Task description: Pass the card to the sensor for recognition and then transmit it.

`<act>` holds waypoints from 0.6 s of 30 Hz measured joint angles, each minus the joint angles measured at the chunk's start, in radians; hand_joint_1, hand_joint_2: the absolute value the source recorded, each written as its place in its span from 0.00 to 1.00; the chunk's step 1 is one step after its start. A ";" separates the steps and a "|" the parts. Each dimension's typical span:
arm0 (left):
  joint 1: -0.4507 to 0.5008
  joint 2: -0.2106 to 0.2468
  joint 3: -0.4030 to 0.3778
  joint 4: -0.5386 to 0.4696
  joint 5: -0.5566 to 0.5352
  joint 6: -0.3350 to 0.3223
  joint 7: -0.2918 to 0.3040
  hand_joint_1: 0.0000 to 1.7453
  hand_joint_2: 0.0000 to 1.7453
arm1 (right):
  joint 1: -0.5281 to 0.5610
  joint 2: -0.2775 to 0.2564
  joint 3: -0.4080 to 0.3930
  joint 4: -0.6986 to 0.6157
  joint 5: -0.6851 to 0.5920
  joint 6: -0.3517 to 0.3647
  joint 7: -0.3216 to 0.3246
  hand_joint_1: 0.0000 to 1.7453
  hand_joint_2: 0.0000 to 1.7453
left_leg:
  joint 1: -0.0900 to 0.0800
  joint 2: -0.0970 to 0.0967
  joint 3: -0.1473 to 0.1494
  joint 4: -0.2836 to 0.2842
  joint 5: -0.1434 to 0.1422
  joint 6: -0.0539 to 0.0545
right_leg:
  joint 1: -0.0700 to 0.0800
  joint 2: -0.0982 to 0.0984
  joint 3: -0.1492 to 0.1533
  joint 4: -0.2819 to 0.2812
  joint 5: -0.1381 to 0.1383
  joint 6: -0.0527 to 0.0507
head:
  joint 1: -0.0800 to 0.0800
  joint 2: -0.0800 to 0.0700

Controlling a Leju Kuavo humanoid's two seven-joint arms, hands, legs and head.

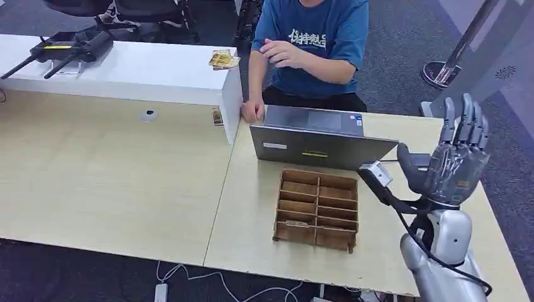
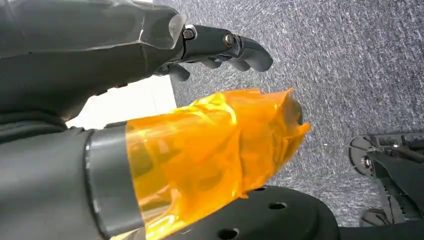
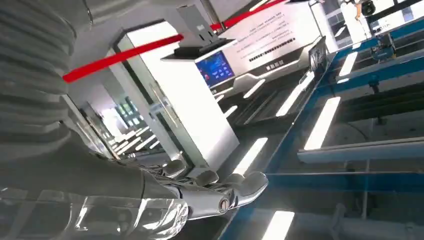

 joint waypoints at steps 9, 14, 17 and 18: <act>0.004 -0.002 0.003 0.000 0.030 0.009 -0.004 0.00 0.00 | 0.207 0.000 -0.089 -0.170 -0.041 -0.003 -0.099 0.00 1.00 | 0.000 0.000 0.000 0.000 -0.001 0.000 | 0.000 0.000 0.000 0.000 0.000 0.000 | 0.000 0.000; 0.005 -0.003 0.007 0.000 0.044 0.018 -0.013 0.00 0.00 | 0.303 0.014 -0.139 -0.246 -0.064 -0.003 -0.174 0.00 1.00 | 0.000 0.000 -0.001 0.000 -0.001 0.000 | 0.000 0.000 0.000 0.000 -0.001 0.000 | 0.000 0.000; 0.005 -0.005 0.013 0.000 0.052 0.020 -0.014 0.00 0.00 | 0.359 0.029 -0.167 -0.289 -0.071 -0.003 -0.211 0.00 1.00 | 0.000 0.000 -0.001 0.000 -0.001 0.000 | 0.000 0.000 0.000 0.000 -0.001 0.000 | 0.000 0.000; 0.006 -0.006 0.014 0.000 0.055 0.021 -0.014 0.00 0.00 | 0.375 0.034 -0.173 -0.301 -0.072 -0.003 -0.217 0.00 1.00 | 0.000 0.000 0.000 0.000 -0.001 0.000 | 0.000 0.000 0.000 0.000 -0.001 0.000 | 0.000 0.000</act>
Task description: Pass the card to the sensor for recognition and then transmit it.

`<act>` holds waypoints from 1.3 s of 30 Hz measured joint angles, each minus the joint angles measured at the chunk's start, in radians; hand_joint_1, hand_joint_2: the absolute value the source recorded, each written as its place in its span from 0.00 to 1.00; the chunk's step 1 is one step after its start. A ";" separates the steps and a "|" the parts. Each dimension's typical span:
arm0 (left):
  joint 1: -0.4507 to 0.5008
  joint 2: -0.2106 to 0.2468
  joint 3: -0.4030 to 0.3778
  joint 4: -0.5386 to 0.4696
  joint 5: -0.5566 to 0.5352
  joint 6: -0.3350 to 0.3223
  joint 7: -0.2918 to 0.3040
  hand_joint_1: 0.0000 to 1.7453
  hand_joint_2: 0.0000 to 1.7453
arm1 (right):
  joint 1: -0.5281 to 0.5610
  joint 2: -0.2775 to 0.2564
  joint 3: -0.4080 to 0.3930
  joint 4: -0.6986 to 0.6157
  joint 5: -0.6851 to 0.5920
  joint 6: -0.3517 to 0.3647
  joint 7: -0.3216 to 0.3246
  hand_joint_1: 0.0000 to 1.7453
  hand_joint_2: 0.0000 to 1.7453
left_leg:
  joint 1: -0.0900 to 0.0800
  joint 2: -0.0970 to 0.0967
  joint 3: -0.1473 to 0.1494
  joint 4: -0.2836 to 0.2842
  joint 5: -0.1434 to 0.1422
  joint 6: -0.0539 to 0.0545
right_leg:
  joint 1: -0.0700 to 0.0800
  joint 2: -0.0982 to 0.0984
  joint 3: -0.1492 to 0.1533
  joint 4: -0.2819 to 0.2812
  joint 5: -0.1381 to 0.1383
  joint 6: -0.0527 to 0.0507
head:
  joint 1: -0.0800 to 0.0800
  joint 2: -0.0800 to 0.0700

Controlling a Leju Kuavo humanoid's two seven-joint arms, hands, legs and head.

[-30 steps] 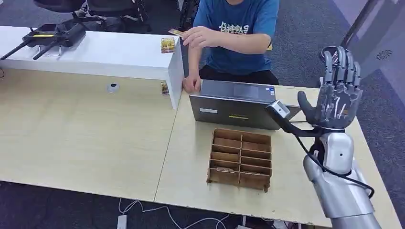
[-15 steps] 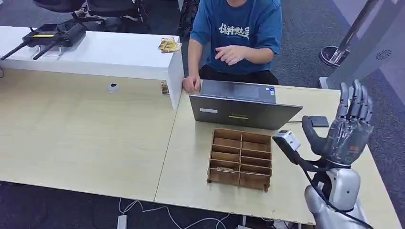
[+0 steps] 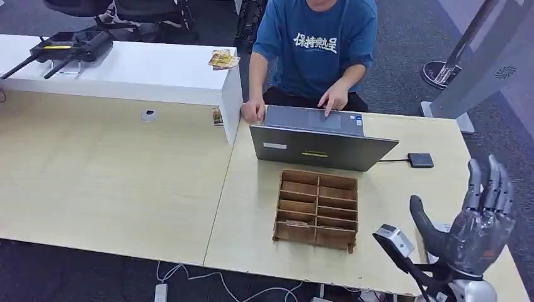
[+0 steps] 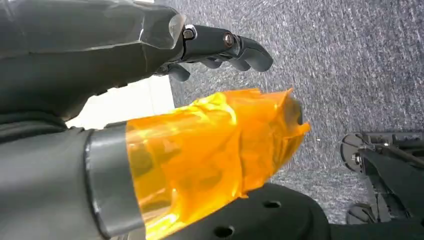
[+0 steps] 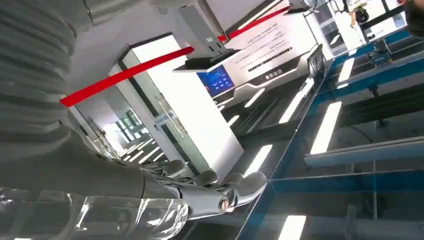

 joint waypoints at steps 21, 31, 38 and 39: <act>0.000 -0.005 0.033 0.000 0.027 0.009 -0.007 0.00 0.00 | 0.207 0.064 -0.081 -0.094 0.002 0.000 -0.082 0.00 1.00 | 0.000 0.000 0.000 0.000 0.000 0.000 | 0.000 0.000 0.000 0.000 0.000 0.000 | 0.000 0.000; 0.000 -0.005 0.040 0.000 0.038 0.013 -0.008 0.00 0.00 | 0.266 0.073 -0.082 -0.103 0.031 0.000 -0.080 0.00 1.00 | 0.000 0.000 0.000 0.000 0.000 0.000 | 0.000 0.000 0.000 0.000 0.000 0.000 | 0.000 0.000; 0.000 -0.005 0.041 0.000 0.040 0.014 -0.008 0.00 0.00 | 0.288 0.074 -0.058 -0.103 0.043 0.000 -0.059 0.00 1.00 | 0.000 0.000 0.000 0.000 0.000 0.000 | 0.000 0.000 0.000 0.000 0.000 0.000 | 0.000 0.000; 0.000 -0.005 0.041 0.000 0.040 0.014 -0.008 0.00 0.00 | 0.290 0.074 -0.052 -0.103 0.044 0.000 -0.056 0.00 1.00 | 0.000 0.000 0.000 0.000 0.000 0.000 | 0.000 0.000 0.000 0.000 0.000 0.000 | 0.000 0.000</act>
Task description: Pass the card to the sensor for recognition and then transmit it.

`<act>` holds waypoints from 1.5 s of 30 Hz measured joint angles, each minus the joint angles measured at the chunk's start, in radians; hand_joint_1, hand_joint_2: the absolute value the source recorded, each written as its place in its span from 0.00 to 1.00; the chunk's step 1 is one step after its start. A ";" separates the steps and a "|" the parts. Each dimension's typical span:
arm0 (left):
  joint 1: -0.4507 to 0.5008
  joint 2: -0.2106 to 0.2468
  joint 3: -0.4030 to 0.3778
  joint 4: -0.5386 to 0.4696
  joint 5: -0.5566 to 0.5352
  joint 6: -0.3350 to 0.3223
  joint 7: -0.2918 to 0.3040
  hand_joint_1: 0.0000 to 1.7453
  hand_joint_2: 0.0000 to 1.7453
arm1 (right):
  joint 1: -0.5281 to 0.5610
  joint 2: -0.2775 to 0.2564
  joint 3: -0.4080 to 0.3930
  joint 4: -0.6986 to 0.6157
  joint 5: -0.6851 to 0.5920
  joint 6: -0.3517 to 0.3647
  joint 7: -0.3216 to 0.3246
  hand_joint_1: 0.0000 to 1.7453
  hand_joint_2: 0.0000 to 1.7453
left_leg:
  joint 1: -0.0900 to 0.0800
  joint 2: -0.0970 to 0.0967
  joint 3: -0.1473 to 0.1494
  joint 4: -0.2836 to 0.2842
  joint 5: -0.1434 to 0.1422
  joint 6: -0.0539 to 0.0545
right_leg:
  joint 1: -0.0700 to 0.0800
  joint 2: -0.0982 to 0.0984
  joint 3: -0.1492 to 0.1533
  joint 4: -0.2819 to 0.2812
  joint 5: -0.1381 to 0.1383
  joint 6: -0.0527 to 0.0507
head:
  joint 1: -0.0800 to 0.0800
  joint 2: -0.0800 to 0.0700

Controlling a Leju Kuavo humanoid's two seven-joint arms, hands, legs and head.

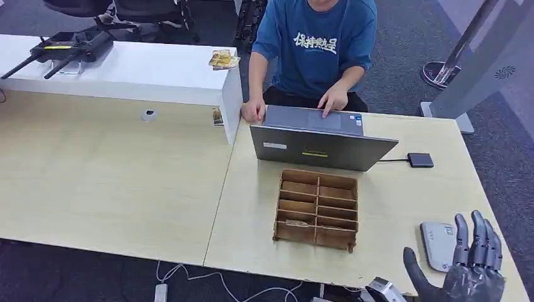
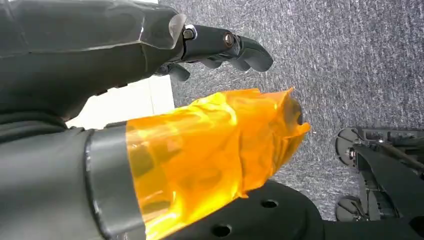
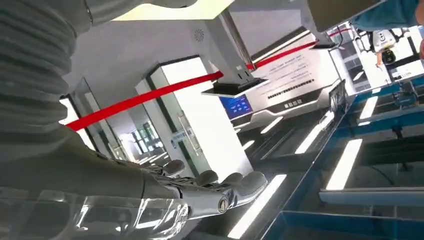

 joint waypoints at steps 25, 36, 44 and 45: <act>-0.002 0.000 0.007 0.000 0.002 0.002 0.012 0.00 0.00 | -0.004 -0.024 0.195 0.077 0.009 0.000 0.106 0.00 1.00 | 0.000 0.000 0.000 0.000 0.000 0.000 | 0.000 0.000 0.000 0.000 0.000 0.000 | 0.000 0.000; -0.002 0.000 0.007 0.000 -0.003 0.002 0.019 0.00 0.00 | -0.048 -0.061 0.316 0.151 0.004 0.000 0.160 0.00 1.00 | 0.000 0.000 0.000 0.000 0.000 0.000 | 0.000 0.000 0.000 0.000 0.000 0.000 | 0.000 0.000; -0.003 0.001 0.007 0.000 -0.009 0.001 0.021 0.00 0.00 | -0.098 -0.085 0.409 0.219 -0.029 0.000 0.180 0.00 1.00 | 0.000 0.000 0.000 0.000 0.000 0.000 | 0.000 0.000 0.000 0.000 0.000 0.000 | 0.000 0.000; -0.003 0.001 0.007 0.000 -0.009 0.002 0.021 0.00 0.00 | -0.104 -0.086 0.417 0.225 -0.032 0.000 0.181 0.00 1.00 | 0.000 0.000 0.000 0.000 0.000 0.000 | 0.000 0.000 0.000 0.000 0.000 0.000 | 0.000 0.000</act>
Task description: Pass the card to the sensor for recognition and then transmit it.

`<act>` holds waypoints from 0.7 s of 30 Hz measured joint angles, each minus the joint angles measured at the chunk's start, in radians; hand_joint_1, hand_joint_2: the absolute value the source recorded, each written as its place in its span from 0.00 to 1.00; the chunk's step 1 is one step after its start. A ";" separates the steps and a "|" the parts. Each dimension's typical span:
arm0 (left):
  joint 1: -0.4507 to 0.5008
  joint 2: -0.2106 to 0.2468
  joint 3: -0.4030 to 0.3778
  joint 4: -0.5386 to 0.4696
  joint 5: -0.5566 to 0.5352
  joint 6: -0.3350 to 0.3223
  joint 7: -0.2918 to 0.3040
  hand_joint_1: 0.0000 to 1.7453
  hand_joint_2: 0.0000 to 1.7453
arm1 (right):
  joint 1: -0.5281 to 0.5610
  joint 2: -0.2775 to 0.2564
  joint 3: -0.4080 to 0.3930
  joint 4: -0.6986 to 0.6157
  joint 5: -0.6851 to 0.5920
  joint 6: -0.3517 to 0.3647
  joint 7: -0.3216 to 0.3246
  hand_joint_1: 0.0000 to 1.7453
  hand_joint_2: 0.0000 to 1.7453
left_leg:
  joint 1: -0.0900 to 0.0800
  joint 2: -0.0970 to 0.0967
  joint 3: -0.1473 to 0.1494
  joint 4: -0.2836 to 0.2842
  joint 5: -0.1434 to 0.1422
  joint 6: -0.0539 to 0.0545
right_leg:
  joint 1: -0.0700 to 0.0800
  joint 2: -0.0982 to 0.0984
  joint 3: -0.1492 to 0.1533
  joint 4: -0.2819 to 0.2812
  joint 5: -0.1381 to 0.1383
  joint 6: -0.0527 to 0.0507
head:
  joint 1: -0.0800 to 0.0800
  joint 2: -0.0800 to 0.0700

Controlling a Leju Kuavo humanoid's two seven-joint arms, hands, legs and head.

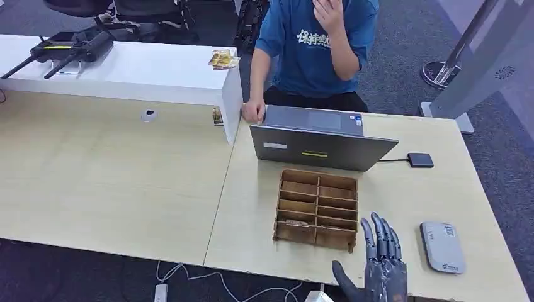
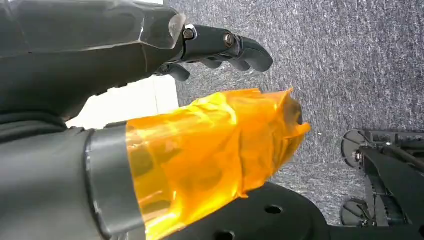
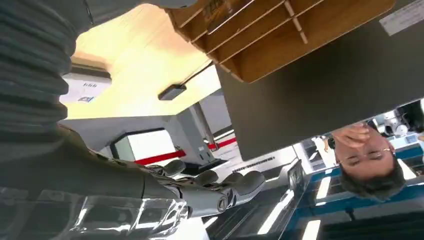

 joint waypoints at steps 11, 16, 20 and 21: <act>-0.001 0.001 0.000 0.000 -0.007 -0.001 0.001 0.00 0.00 | -0.059 -0.005 0.069 0.060 -0.045 0.000 0.000 0.00 1.00 | 0.000 0.000 0.000 0.000 0.000 0.000 | 0.000 0.000 0.000 0.000 0.000 0.000 | 0.000 0.000; -0.001 0.001 0.000 0.000 -0.008 -0.001 0.001 0.00 0.00 | -0.078 -0.005 0.090 0.076 -0.055 0.000 -0.009 0.00 1.00 | 0.000 0.000 0.000 0.000 0.000 0.000 | 0.000 0.000 0.000 0.000 0.000 0.000 | 0.000 0.000; -0.001 0.001 0.000 0.000 -0.008 -0.001 0.001 0.00 0.00 | -0.084 -0.005 0.095 0.085 -0.055 0.000 -0.010 0.00 1.00 | 0.000 0.000 0.000 0.000 0.000 0.000 | 0.000 0.000 0.000 0.000 0.000 0.000 | 0.000 0.000; -0.001 0.002 0.000 0.000 -0.008 -0.001 0.001 0.00 0.00 | -0.085 -0.005 0.095 0.087 -0.055 0.000 -0.010 0.00 1.00 | 0.000 0.000 0.000 0.000 0.000 0.000 | 0.000 0.000 0.000 0.000 0.000 0.000 | 0.000 0.000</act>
